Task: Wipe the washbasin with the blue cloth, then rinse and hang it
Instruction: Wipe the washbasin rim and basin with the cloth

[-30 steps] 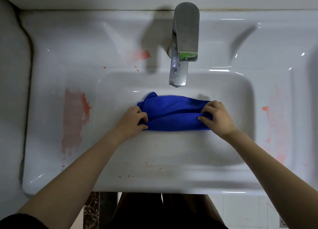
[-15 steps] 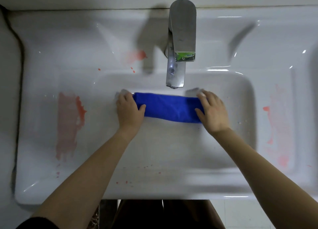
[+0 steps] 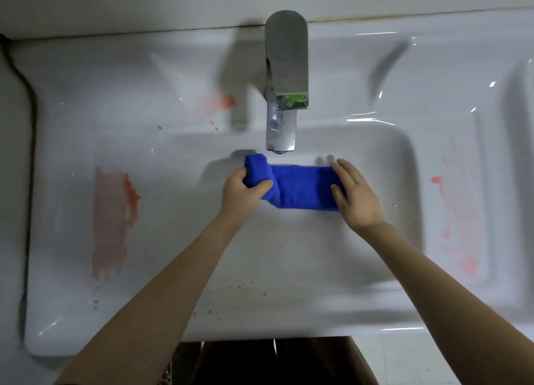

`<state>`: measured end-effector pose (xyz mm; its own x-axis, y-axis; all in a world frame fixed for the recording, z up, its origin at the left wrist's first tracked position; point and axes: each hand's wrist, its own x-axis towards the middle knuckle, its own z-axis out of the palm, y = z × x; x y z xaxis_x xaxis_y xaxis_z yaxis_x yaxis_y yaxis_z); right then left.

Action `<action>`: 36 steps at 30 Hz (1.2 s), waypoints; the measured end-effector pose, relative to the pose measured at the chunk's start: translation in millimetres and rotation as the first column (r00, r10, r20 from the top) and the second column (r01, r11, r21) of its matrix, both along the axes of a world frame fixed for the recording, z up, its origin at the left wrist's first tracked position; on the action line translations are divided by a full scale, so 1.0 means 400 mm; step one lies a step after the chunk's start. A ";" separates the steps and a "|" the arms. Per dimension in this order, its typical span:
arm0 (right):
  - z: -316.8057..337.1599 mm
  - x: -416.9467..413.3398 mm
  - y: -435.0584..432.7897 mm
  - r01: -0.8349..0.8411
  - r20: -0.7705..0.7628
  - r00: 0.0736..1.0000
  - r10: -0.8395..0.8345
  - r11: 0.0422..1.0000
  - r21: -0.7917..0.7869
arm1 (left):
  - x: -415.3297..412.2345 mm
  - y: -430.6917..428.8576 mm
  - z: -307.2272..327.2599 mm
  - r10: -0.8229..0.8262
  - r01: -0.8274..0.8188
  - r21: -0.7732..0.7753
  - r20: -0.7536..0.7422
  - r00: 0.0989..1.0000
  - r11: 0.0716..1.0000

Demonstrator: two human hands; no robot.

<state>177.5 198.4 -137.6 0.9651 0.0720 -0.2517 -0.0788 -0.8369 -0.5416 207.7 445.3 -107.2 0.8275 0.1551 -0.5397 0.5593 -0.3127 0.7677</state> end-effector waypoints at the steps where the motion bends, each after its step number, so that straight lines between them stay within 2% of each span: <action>1: 0.014 -0.002 -0.008 0.093 -0.007 0.996 -0.092 0.993 0.076 | -0.001 -0.034 0.008 -0.052 0.053 -0.013 0.028 0.998 0.999; 3: 0.038 -0.005 -0.031 0.234 -0.012 0.972 -0.236 0.955 0.183 | -0.005 -0.116 0.014 -0.186 0.188 -0.014 0.087 0.979 0.982; 6: 0.059 -0.009 -0.063 0.359 -0.024 0.930 -0.366 0.895 0.267 | -0.013 -0.234 -0.015 -0.379 0.371 0.080 0.142 0.914 0.925; 10: 0.059 -0.013 -0.060 0.390 -0.059 0.917 -0.394 0.858 0.334 | -0.036 -0.273 -0.058 -0.602 0.598 0.072 0.098 0.793 0.799; 13: 0.050 -0.027 -0.089 0.418 -0.079 0.905 -0.418 0.839 0.349 | -0.057 -0.282 -0.055 -0.627 0.629 0.039 0.156 0.764 0.776; 15: 0.048 -0.026 -0.090 0.419 -0.050 0.903 -0.427 0.845 0.332 | -0.057 -0.260 -0.056 -0.597 0.577 0.158 0.278 0.752 0.801; 17: 0.051 -0.021 -0.086 0.412 -0.015 0.903 -0.428 0.859 0.304 | -0.053 -0.228 -0.063 -0.671 0.545 0.399 0.341 0.658 0.738; 18: 0.053 -0.019 -0.083 0.402 -0.006 0.908 -0.418 0.868 0.291 | -0.054 -0.211 -0.070 -0.729 0.558 0.484 0.315 0.608 0.674; 19: 0.053 -0.018 -0.079 0.387 -0.004 0.916 -0.401 0.881 0.272 | -0.056 -0.197 -0.072 -0.767 0.599 0.494 0.272 0.582 0.630; 20: 0.054 -0.017 -0.073 0.361 -0.004 0.929 -0.371 0.901 0.242 | -0.063 -0.184 -0.069 -0.774 0.634 0.458 0.244 0.585 0.623; 23: 0.055 -0.008 -0.051 0.171 0.047 0.983 -0.177 0.980 0.106 | -0.076 -0.119 -0.051 -0.688 0.549 0.429 0.311 0.656 0.717; 25: 0.053 0.016 -0.026 -0.036 0.014 0.999 0.036 0.999 0.024 | -0.086 -0.045 -0.058 -0.669 0.451 0.541 0.316 0.673 0.710; 27: 0.037 0.047 0.004 -0.266 -0.054 0.963 0.262 0.959 -0.092 | -0.097 0.039 -0.082 -0.713 0.432 0.689 0.176 0.679 0.582; 29: 0.015 0.076 0.030 -0.400 -0.150 0.915 0.375 0.895 -0.197 | -0.109 0.112 -0.101 -0.731 0.499 0.753 -0.036 0.682 0.429; 32: -0.003 0.100 0.047 -0.408 -0.203 0.911 0.360 0.860 -0.306 | -0.133 0.172 -0.121 -0.729 0.611 0.737 -0.244 0.639 0.288; 34: -0.002 0.100 0.054 -0.366 -0.204 0.929 0.310 0.860 -0.357 | -0.142 0.181 -0.128 -0.748 0.623 0.751 -0.281 0.601 0.219; 36: 0.006 0.087 0.064 -0.279 -0.269 0.943 0.197 0.907 -0.315 | -0.144 0.172 -0.125 -0.744 0.620 0.764 -0.306 0.593 0.179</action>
